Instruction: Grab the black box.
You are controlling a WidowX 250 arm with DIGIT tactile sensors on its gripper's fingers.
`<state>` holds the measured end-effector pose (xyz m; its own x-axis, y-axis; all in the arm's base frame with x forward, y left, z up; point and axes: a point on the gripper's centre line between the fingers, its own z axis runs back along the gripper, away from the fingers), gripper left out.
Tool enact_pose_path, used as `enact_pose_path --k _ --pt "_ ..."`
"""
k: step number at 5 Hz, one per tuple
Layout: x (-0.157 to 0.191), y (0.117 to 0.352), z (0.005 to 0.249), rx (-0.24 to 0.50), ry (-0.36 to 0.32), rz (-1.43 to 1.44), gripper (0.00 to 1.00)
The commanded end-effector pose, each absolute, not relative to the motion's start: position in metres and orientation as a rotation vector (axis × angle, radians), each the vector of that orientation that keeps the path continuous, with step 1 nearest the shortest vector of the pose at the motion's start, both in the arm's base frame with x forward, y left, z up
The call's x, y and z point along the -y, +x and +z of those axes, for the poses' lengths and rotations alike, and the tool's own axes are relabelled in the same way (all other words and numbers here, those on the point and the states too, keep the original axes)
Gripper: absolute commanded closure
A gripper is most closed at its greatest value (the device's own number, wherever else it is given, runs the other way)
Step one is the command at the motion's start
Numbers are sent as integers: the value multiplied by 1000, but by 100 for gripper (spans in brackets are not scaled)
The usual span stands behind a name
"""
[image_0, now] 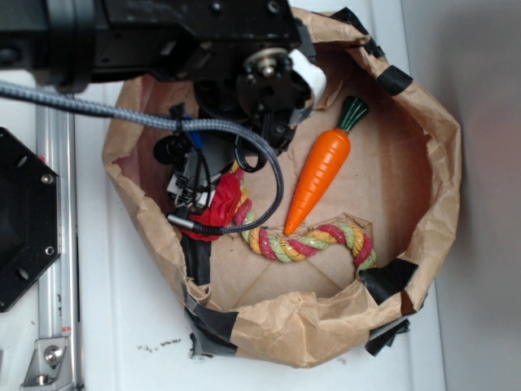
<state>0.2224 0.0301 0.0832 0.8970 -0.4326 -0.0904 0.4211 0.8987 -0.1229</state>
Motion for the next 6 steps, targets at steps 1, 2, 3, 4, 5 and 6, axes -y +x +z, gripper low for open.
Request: enact_pose_path --k 1,2,3,4,5,6 --pt "-21 222 86 -92 -91 -467 0" --pt "-21 222 86 -92 -91 -467 0" --pt "-27 209 89 -38 -90 -498 0" --pt "-29 200 79 4 -5 -545 0" --pt "-32 198 71 -14 11 -543 0" --pt "-39 211 53 -38 -15 -541 0"
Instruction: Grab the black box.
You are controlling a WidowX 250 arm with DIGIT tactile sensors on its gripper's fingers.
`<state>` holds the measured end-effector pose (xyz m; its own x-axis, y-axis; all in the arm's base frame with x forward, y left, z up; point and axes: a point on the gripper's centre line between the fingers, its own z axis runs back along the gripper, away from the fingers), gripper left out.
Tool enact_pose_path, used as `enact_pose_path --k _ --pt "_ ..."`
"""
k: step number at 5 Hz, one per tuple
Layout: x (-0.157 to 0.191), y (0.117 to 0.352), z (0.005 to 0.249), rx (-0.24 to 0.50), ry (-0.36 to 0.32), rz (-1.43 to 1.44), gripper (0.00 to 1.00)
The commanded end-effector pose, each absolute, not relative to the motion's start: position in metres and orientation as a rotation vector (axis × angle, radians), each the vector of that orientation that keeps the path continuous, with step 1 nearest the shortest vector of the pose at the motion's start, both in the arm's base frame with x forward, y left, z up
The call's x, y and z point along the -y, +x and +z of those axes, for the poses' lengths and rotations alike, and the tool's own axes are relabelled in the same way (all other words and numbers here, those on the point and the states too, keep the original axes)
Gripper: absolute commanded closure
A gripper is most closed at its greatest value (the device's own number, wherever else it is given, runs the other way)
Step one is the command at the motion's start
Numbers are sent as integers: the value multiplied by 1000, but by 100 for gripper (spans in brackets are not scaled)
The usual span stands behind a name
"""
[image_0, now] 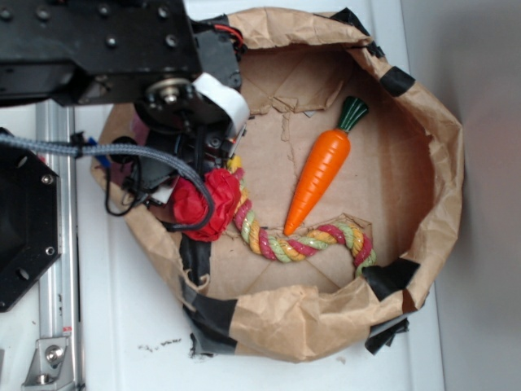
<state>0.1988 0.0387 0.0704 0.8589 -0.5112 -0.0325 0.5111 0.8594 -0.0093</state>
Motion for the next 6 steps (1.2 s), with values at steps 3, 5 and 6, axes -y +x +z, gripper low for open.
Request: enact_pose_path --k 3,5,6 --pt "2 234 26 90 -156 -518 0" --pt "10 239 26 91 -94 -535 0" --pt "10 242 24 65 -82 -535 0"
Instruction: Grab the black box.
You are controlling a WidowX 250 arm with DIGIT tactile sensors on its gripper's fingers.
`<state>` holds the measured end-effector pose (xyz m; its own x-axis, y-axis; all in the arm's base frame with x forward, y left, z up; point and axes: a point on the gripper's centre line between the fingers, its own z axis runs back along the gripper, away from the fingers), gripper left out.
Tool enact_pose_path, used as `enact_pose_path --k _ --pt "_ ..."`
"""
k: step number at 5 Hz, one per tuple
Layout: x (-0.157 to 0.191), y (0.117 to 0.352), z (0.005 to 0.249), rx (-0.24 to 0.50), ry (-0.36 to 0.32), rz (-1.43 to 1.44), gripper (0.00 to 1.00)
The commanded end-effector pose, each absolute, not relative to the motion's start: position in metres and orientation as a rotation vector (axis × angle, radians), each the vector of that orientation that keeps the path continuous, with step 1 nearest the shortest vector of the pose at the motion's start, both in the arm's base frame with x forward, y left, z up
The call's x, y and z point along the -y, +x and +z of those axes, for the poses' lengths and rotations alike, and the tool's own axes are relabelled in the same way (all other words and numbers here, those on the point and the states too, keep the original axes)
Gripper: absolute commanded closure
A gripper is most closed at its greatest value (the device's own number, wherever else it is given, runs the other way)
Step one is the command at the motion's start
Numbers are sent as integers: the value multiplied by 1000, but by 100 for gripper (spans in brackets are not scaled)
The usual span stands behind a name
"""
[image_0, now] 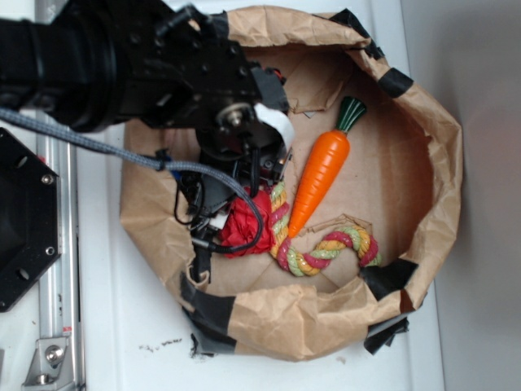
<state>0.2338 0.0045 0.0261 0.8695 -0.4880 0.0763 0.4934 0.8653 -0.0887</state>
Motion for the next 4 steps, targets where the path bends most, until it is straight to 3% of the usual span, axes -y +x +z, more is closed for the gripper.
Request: enact_pose_path --k 1,2,3,4 --pt "4 243 20 54 -101 -446 100" --pt "-10 241 29 39 -48 -391 100" --pt "-27 244 54 78 -11 -309 100" --pt "-31 253 100 65 1 -244 100"
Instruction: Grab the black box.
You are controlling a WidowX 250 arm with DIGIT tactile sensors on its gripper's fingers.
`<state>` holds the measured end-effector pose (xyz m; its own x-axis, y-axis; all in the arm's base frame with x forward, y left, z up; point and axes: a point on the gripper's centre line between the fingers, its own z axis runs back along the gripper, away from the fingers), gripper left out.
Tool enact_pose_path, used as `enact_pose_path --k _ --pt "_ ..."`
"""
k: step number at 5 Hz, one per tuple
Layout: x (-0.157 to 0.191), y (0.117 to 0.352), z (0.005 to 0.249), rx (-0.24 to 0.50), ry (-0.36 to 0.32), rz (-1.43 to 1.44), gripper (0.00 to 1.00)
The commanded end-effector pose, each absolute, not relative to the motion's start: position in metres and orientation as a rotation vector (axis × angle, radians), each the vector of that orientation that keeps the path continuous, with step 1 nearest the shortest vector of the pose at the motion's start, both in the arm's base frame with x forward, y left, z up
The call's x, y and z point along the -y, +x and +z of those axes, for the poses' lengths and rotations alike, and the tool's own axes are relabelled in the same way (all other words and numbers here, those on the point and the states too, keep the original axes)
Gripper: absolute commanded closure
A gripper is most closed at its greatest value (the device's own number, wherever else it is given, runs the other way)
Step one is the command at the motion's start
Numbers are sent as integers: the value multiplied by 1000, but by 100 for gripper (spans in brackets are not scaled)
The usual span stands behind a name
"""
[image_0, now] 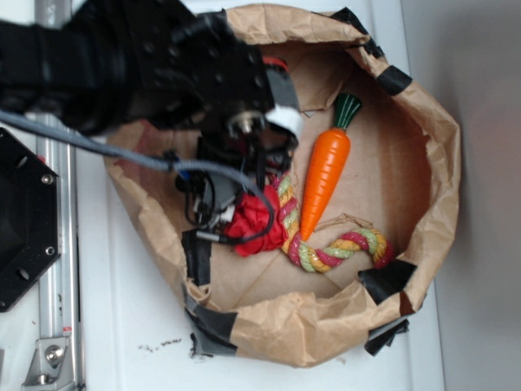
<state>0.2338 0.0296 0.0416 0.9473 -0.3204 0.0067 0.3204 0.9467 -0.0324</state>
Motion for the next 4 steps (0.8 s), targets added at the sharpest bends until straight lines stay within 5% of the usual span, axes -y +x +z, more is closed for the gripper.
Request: enact_pose_path --k 1,2,3,4 --pt "-27 264 145 93 -84 -191 100" --pt "-15 273 165 97 -125 -193 100" --pt "-2 270 161 67 -89 -213 100" --pt "-1 260 151 42 -79 -258 10"
